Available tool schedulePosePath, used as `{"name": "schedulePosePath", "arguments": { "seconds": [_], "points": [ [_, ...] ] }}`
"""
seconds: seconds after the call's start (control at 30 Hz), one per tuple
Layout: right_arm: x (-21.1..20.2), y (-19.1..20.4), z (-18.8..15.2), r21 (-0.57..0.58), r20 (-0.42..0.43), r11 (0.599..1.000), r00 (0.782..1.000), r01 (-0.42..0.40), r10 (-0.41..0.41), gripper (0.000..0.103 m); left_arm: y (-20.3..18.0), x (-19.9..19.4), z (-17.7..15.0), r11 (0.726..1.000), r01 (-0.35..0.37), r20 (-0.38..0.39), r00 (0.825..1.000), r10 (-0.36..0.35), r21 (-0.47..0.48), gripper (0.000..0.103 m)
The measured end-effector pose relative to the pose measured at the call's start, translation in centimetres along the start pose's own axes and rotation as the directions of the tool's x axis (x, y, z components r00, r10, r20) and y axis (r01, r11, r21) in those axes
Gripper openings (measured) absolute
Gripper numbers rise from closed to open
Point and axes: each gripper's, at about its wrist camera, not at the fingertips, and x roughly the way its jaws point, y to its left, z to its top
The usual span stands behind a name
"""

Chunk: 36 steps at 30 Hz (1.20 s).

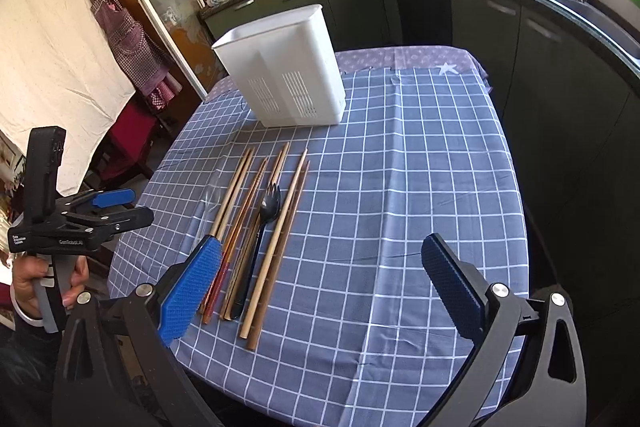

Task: Organize utensils
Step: 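Reach down and grasp the clear plastic spoon with the left tool, then grasp the black plastic fork handle with the right tool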

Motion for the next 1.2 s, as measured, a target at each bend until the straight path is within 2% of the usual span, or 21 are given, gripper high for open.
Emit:
{"name": "schedulePosePath", "arguments": {
  "seconds": [0.1, 0.17, 0.2, 0.23, 0.37, 0.43, 0.5, 0.7, 0.8, 0.93, 1.03, 1.1, 1.13, 1.2],
  "points": [
    [1.0, -0.3, 0.4, 0.004, -0.056, 1.000, 0.998, -0.017, 0.017, 0.099, 0.5, 2.5, 0.9, 0.999, 0.007, -0.090, 0.996, -0.011, -0.049, 0.095],
    [1.9, -0.4, 0.4, 0.003, -0.110, 0.999, 0.993, -0.035, 0.035, 0.099, 0.8, 4.1, 1.0, 0.997, 0.010, -0.158, 0.987, -0.022, -0.077, 0.079],
    [2.3, -0.4, 0.4, 0.008, -0.126, 0.999, 0.991, -0.050, 0.051, 0.099, 0.8, 4.9, 1.0, 0.997, -0.001, -0.191, 0.981, -0.014, -0.081, 0.066],
    [2.8, -0.5, 0.4, 0.016, -0.142, 0.998, 0.988, -0.062, 0.064, 0.099, 0.7, 5.6, 1.0, 0.996, -0.008, -0.220, 0.975, -0.011, -0.085, 0.059],
    [4.0, -0.7, 0.4, 0.031, -0.184, 0.998, 0.981, -0.061, 0.065, 0.099, 0.7, 7.7, 0.7, 0.994, -0.039, -0.285, 0.958, 0.008, -0.102, 0.044],
    [4.2, -0.8, 0.4, 0.021, -0.181, 0.999, 0.983, -0.039, 0.042, 0.099, 0.6, 8.4, 0.8, 0.993, -0.053, -0.295, 0.955, 0.018, -0.109, 0.033],
    [4.1, -1.0, 0.5, 0.027, -0.175, 0.999, 0.984, -0.023, 0.027, 0.099, 0.7, 8.5, 0.7, 0.991, -0.063, -0.294, 0.955, 0.027, -0.114, 0.028],
    [4.1, -1.6, 1.0, 0.037, -0.185, 0.999, 0.983, 0.000, 0.007, 0.096, 0.5, 9.2, 0.5, 0.989, -0.115, -0.293, 0.952, 0.084, -0.089, 0.025],
    [4.8, -0.9, 1.2, 0.008, -0.232, 1.000, 0.973, 0.012, -0.010, 0.088, 0.4, 9.4, 0.9, 0.987, -0.145, -0.292, 0.949, 0.119, -0.069, 0.019],
    [6.2, -0.1, 1.7, -0.033, -0.312, 0.999, 0.949, 0.037, -0.046, 0.086, 0.1, 9.6, 0.9, 0.984, -0.174, -0.292, 0.944, 0.155, -0.040, 0.010],
    [7.4, 0.4, 2.3, -0.052, -0.377, 0.997, 0.924, 0.050, -0.066, 0.079, 0.2, 9.5, 0.9, 0.987, -0.154, -0.304, 0.943, 0.134, -0.041, 0.009],
    [8.1, 0.8, 2.8, -0.043, -0.408, 0.999, 0.912, 0.026, -0.042, 0.074, 0.3, 9.4, 0.7, 0.988, -0.147, -0.307, 0.943, 0.128, -0.040, 0.009],
    [8.5, 1.1, 3.0, -0.035, -0.421, 0.999, 0.907, 0.020, -0.033, 0.067, 0.4, 9.4, 0.6, 0.988, -0.147, -0.305, 0.944, 0.128, -0.039, 0.009],
    [9.5, 2.0, 3.4, -0.034, -0.451, 0.999, 0.892, 0.002, -0.017, 0.061, 0.2, 9.4, 0.7, 0.989, -0.145, -0.302, 0.945, 0.127, -0.037, 0.009]
  ]
}}
